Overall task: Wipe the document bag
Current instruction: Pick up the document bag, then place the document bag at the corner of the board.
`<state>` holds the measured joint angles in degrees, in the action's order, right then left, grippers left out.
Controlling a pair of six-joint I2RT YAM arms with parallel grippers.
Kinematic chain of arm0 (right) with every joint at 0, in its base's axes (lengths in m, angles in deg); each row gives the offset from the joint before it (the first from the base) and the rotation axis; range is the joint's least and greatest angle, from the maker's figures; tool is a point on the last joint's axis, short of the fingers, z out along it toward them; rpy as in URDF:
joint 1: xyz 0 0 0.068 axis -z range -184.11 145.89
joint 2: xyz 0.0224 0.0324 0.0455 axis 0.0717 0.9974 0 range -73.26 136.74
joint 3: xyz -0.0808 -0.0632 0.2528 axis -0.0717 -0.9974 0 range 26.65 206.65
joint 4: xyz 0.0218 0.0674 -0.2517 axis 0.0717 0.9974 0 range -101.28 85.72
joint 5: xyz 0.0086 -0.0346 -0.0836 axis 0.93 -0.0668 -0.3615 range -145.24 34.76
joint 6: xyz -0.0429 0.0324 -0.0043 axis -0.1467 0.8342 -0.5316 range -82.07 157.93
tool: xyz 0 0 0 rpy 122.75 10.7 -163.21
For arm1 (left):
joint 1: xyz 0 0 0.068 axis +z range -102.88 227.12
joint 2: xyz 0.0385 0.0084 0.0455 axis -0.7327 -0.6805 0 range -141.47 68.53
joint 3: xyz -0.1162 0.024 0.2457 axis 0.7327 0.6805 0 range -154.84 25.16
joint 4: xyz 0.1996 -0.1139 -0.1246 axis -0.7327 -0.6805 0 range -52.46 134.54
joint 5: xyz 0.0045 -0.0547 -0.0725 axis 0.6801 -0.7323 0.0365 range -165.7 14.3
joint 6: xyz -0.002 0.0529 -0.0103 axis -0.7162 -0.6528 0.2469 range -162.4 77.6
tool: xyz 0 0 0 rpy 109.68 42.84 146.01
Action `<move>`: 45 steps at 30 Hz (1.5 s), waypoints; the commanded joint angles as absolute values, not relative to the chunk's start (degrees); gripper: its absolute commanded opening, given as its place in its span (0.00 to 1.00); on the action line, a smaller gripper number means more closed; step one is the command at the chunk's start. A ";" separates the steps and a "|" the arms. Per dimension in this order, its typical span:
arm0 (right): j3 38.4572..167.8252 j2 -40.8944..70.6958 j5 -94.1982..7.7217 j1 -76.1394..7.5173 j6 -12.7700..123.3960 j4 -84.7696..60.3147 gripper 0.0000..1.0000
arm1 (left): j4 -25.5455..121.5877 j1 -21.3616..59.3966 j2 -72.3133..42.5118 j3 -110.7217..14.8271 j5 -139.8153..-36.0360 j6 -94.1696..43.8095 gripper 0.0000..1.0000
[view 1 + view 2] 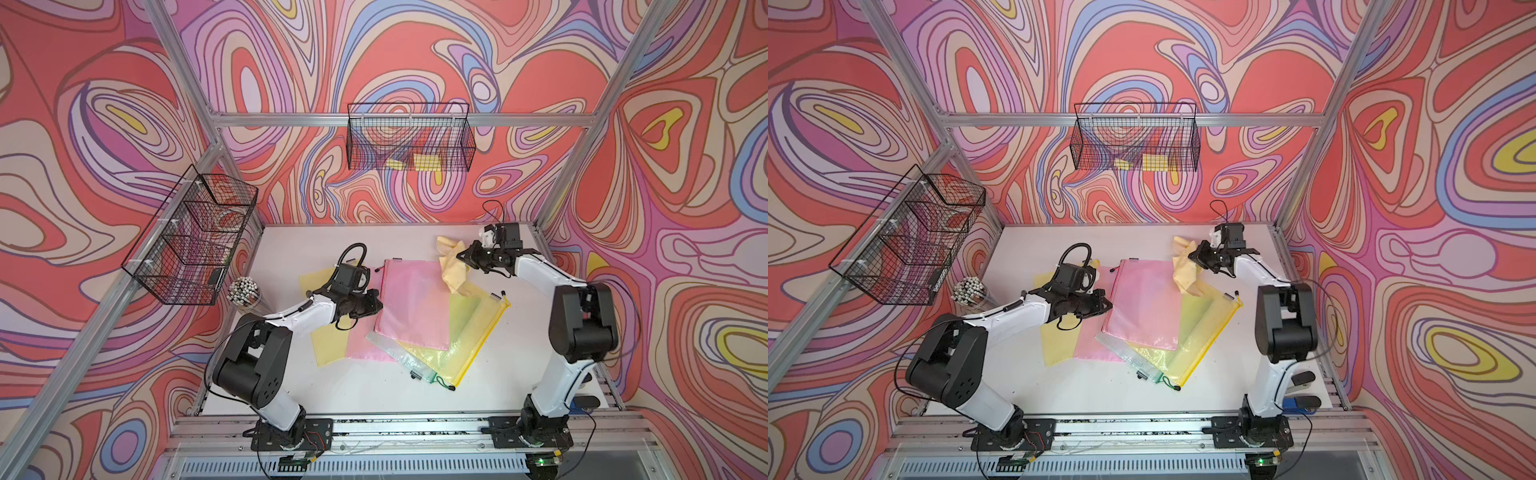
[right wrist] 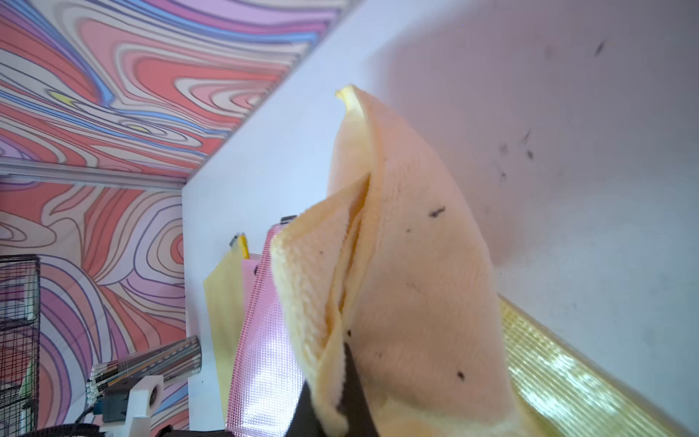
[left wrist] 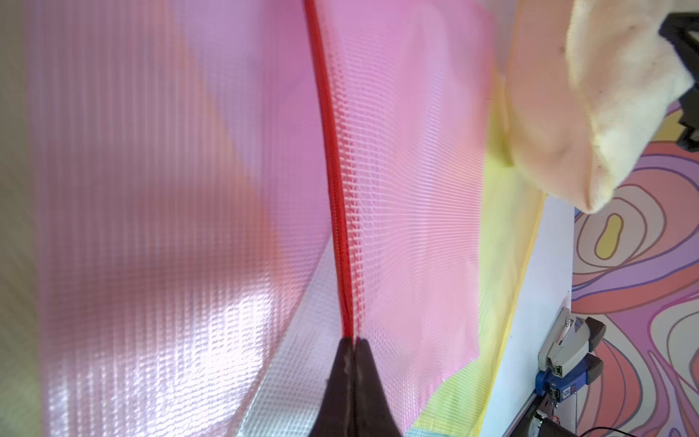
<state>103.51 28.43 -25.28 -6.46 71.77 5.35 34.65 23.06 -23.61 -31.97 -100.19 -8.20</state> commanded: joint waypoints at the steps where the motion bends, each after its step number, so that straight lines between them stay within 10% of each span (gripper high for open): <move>1: 101.21 18.40 -31.71 -5.29 68.50 10.66 0.00 | 26.04 21.92 -25.06 -42.15 -99.48 -13.05 0.00; 33: 94.35 -13.28 -42.15 -1.99 64.77 31.18 0.00 | 47.58 8.40 -84.63 -108.58 -102.92 5.11 0.06; 41: 92.11 -14.20 -41.28 -1.99 65.94 30.76 0.00 | 52.72 8.97 -91.76 -114.62 -101.03 8.03 0.33; 45: 91.29 -14.40 -40.91 -1.93 66.29 30.53 0.00 | 50.59 9.49 -89.81 -113.89 -102.26 4.88 0.81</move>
<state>92.08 -13.50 -41.61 -2.24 65.72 31.16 49.45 8.83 -91.34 -112.09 -101.80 6.33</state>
